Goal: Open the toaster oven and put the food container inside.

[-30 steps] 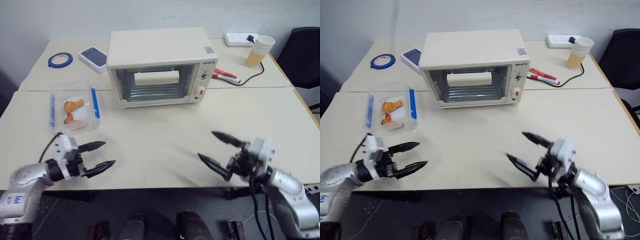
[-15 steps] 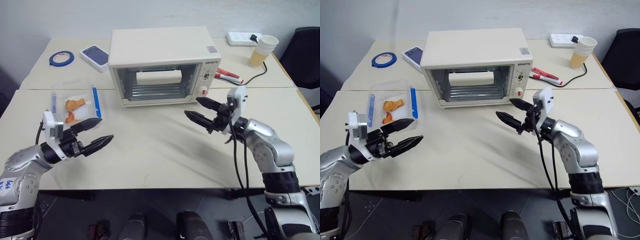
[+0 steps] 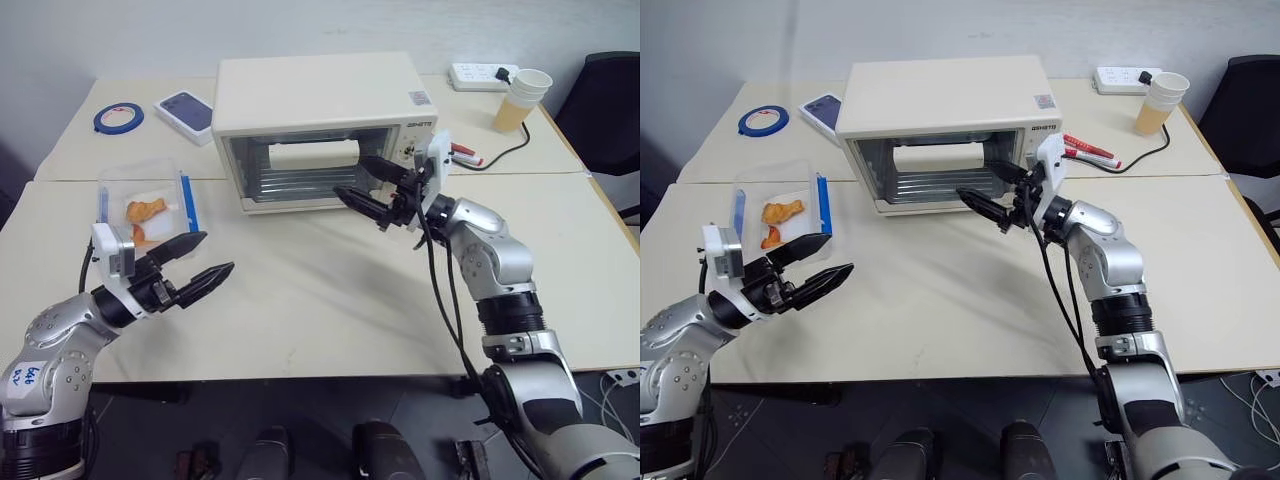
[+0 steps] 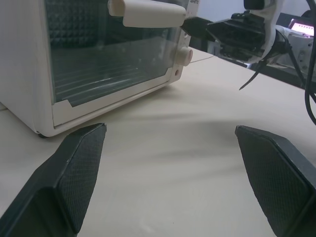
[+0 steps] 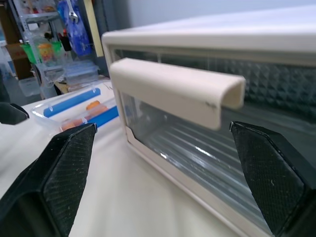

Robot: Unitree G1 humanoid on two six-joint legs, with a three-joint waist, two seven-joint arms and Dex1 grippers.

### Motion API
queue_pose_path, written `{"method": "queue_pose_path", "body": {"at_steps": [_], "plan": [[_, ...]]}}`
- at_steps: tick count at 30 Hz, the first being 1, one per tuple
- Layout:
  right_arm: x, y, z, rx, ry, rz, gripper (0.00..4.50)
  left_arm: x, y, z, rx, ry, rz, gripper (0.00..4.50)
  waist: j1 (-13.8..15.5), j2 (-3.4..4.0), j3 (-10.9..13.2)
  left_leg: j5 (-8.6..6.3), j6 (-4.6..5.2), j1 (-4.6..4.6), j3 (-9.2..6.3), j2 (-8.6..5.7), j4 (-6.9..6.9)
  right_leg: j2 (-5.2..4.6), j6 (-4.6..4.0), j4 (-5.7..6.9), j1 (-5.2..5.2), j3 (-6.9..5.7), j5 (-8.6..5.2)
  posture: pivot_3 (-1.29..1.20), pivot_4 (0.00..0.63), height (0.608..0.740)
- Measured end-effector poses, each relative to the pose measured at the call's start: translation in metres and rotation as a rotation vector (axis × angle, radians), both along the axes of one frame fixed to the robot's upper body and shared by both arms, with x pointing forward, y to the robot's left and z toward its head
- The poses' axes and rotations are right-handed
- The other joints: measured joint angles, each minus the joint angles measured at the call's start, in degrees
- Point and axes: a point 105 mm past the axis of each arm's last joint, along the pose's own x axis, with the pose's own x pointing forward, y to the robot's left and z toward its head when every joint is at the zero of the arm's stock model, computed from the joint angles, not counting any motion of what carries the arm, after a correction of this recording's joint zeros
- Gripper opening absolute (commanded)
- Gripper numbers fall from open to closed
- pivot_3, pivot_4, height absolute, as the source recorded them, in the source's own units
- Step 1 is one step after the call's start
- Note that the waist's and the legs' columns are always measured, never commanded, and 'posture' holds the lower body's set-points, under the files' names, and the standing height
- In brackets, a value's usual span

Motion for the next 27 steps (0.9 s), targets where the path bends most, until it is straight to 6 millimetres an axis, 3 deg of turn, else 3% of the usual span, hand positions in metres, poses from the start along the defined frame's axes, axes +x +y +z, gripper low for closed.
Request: {"method": "queue_pose_path", "body": {"at_steps": [5,9,12,15,20,23,27], "plan": [[-0.006,0.003,0.002,-0.006,-0.022,0.031,4.50,0.001,0.001,-0.001,0.001,0.005,0.003,4.40,0.00,0.01,0.00,0.00,0.00,0.00,0.00,0.00,-0.02,0.00,0.00,0.00,-0.02,0.00,0.00,0.00,0.150,0.740],[-0.024,0.000,-0.014,-0.052,-0.035,0.074,4.50,0.006,0.006,-0.002,-0.015,0.016,0.022,4.25,0.04,0.01,0.00,-0.01,-0.01,-0.01,0.00,0.00,-0.07,0.01,0.00,-0.02,-0.04,0.00,0.00,0.00,0.150,0.740],[-0.037,-0.002,-0.033,-0.141,-0.032,0.120,4.50,0.012,0.013,0.003,-0.035,0.021,0.022,3.68,-0.12,0.00,0.01,-0.01,-0.01,-0.01,0.03,0.02,-0.05,0.02,0.00,-0.01,-0.05,0.01,0.00,0.00,0.150,0.740],[-0.043,-0.004,-0.047,-0.214,-0.040,0.138,4.50,0.015,0.022,0.020,-0.065,-0.001,-0.003,2.97,-0.13,0.00,0.01,-0.01,-0.01,0.00,0.02,0.02,-0.01,0.02,0.00,0.07,-0.06,0.01,0.00,0.00,0.150,0.740],[-0.044,-0.004,-0.048,-0.246,-0.072,0.134,4.50,0.033,0.033,0.054,-0.118,-0.076,-0.006,1.70,0.06,0.00,0.01,-0.01,-0.01,-0.01,0.02,-0.04,0.04,0.02,0.00,0.08,-0.05,-0.10,0.00,0.00,0.150,0.740],[-0.044,-0.004,-0.049,-0.252,-0.084,0.132,4.50,0.051,0.027,0.064,-0.132,-0.123,0.003,0.98,0.06,-0.01,0.01,-0.01,-0.01,-0.02,0.02,-0.07,0.05,0.06,0.01,0.10,-0.05,-0.42,0.00,0.00,0.150,0.740],[-0.044,-0.002,-0.050,-0.251,-0.095,0.137,4.50,0.073,-0.001,0.048,-0.052,-0.110,-0.032,0.07,-0.17,0.00,0.00,0.00,-0.01,-0.01,0.07,-0.11,0.04,0.12,0.02,0.25,-0.05,-0.48,0.01,0.00,0.150,0.740]]}}
